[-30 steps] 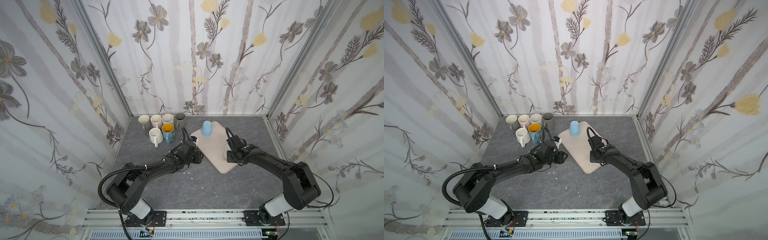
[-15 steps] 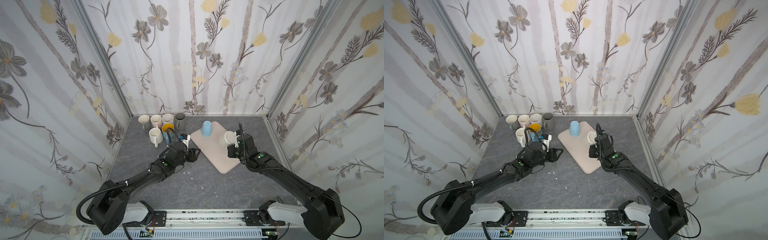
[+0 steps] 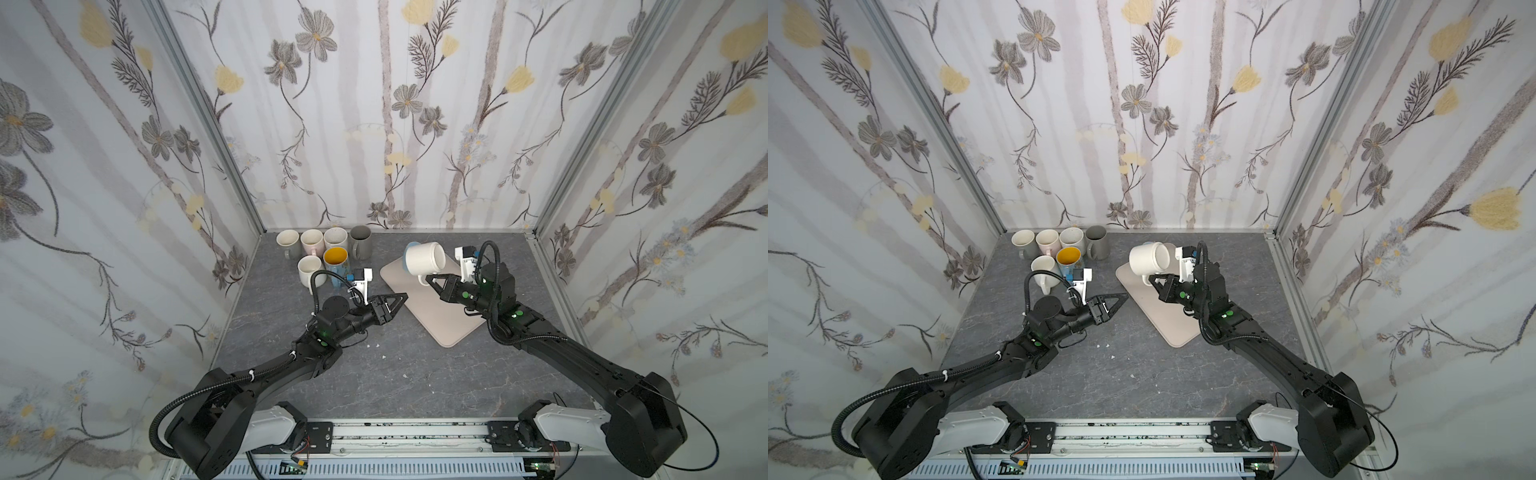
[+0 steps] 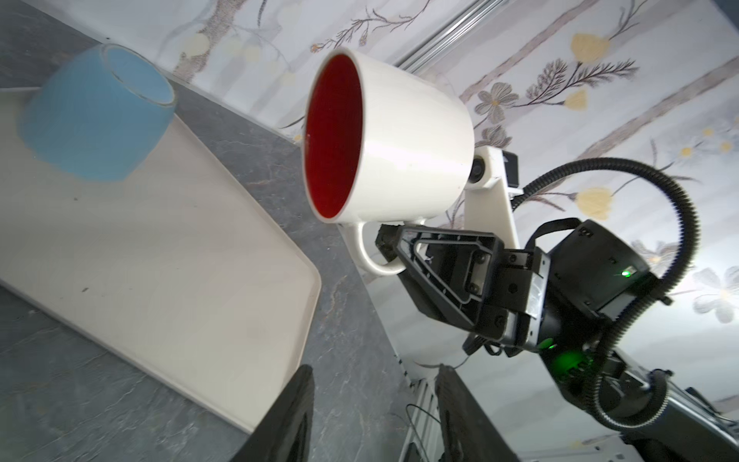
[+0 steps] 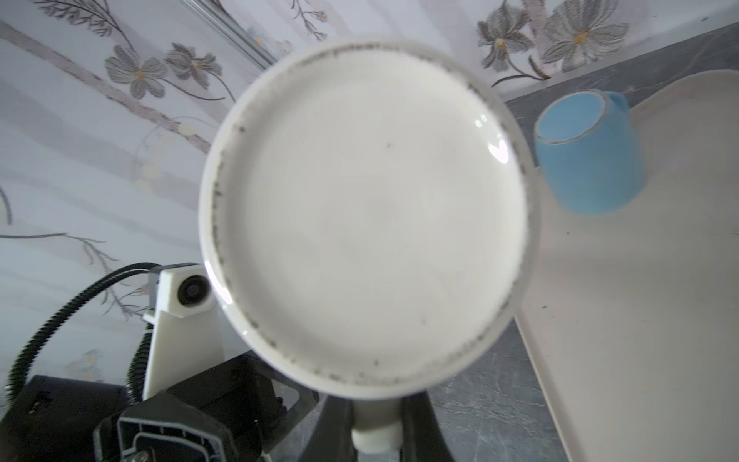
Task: Turn the mug right side up
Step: Pick up the mug from the tray, then place the mug at the top-left of the table.
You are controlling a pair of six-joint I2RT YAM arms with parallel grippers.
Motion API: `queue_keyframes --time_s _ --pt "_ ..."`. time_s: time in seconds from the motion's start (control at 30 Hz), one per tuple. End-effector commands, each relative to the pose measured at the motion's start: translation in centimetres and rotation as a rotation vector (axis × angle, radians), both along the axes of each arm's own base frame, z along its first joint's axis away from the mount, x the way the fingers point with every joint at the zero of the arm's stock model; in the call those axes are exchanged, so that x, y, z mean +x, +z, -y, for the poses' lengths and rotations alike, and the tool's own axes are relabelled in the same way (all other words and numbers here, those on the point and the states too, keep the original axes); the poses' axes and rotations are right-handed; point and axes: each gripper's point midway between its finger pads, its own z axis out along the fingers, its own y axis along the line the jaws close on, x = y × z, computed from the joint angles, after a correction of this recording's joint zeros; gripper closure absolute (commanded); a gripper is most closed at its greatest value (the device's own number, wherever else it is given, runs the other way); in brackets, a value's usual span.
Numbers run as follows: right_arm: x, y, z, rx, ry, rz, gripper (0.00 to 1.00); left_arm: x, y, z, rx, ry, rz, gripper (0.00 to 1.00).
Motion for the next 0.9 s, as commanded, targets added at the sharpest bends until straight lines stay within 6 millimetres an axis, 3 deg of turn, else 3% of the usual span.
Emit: queue_keyframes --time_s 0.0,0.17,0.4,0.53,0.67,0.87 --pt "-1.3 5.6 -2.2 0.174 0.139 0.131 1.0 -1.2 4.4 0.2 -0.179 -0.081 0.071 0.51" --pt "-2.4 6.5 -3.5 0.232 0.217 0.136 1.0 -1.0 5.2 -1.3 -0.284 -0.088 0.048 0.52" --pt "-3.4 7.2 -4.8 0.281 0.275 0.14 1.0 -0.7 5.6 -1.8 -0.318 -0.096 0.034 0.54" --pt "-4.1 7.3 -5.9 0.3 0.321 0.133 1.0 -0.5 6.2 -2.2 -0.347 -0.097 0.039 0.58" --pt "-4.4 7.4 -6.4 0.315 0.338 0.129 1.0 -0.3 6.7 -2.5 -0.39 -0.104 0.037 0.7" --pt "-4.7 7.5 -6.7 0.328 0.348 0.121 1.0 -0.1 7.1 -2.9 -0.458 -0.119 0.035 0.71"
